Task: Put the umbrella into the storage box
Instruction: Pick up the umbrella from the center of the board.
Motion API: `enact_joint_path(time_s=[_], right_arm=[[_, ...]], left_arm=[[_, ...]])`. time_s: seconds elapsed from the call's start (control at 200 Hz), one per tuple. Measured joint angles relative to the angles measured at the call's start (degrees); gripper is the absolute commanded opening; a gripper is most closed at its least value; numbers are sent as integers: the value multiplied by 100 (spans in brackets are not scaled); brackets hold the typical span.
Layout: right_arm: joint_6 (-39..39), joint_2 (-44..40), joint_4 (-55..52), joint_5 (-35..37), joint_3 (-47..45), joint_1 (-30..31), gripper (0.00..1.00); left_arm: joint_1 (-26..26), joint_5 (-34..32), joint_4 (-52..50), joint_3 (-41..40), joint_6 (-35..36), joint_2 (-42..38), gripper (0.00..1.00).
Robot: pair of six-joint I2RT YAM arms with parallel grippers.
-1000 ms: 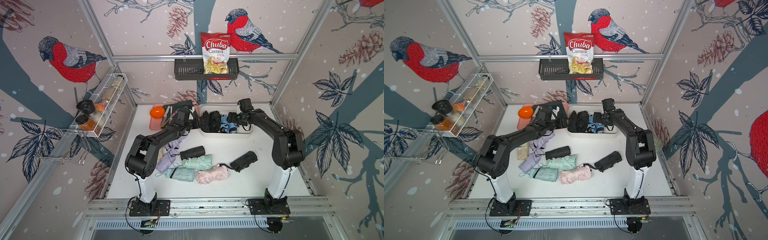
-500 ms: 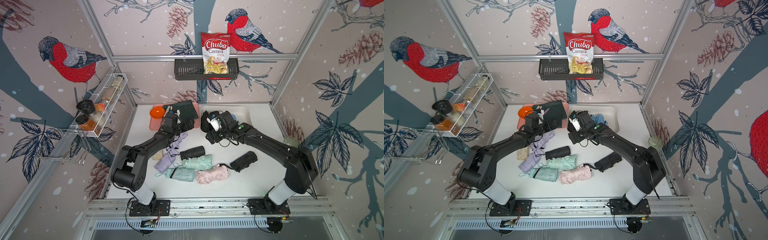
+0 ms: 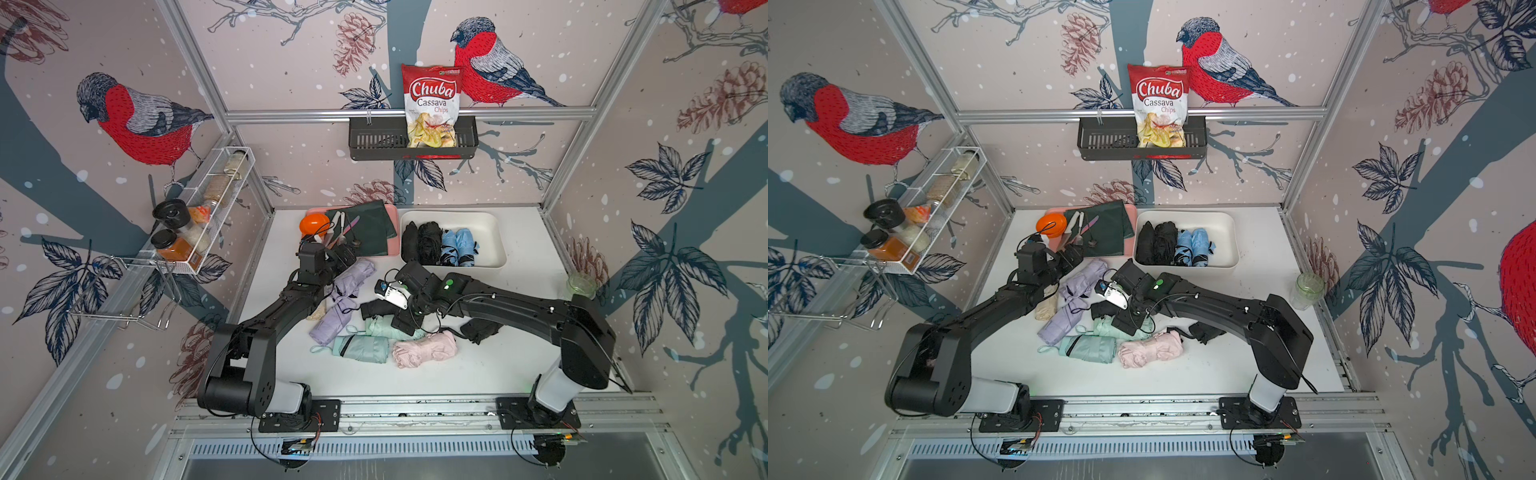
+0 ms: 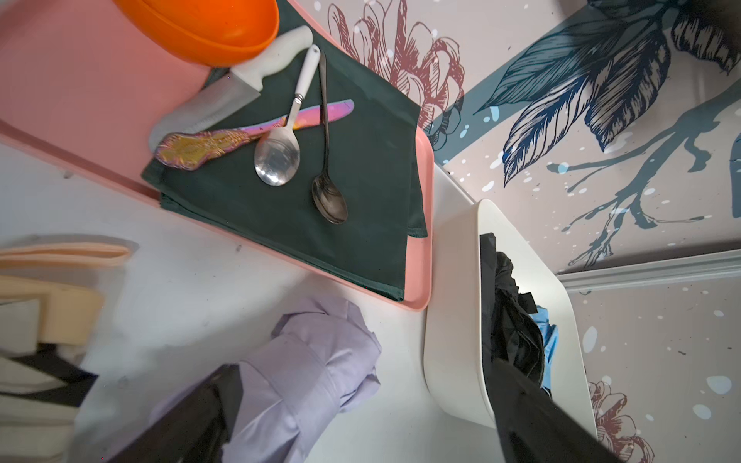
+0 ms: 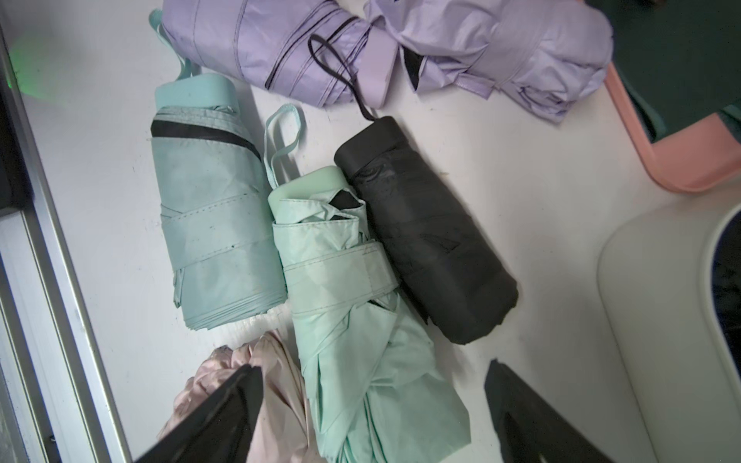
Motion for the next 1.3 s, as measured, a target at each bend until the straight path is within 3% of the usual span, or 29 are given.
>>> enact_joint_path(time_s=[0.84, 1.301], right_arm=[[-581, 1364, -501, 125, 739, 175, 88], [-758, 1722, -651, -358, 885, 28, 86]], left_arm=[[153, -55, 142, -122, -140, -76, 99], [157, 76, 251, -122, -205, 68, 99]])
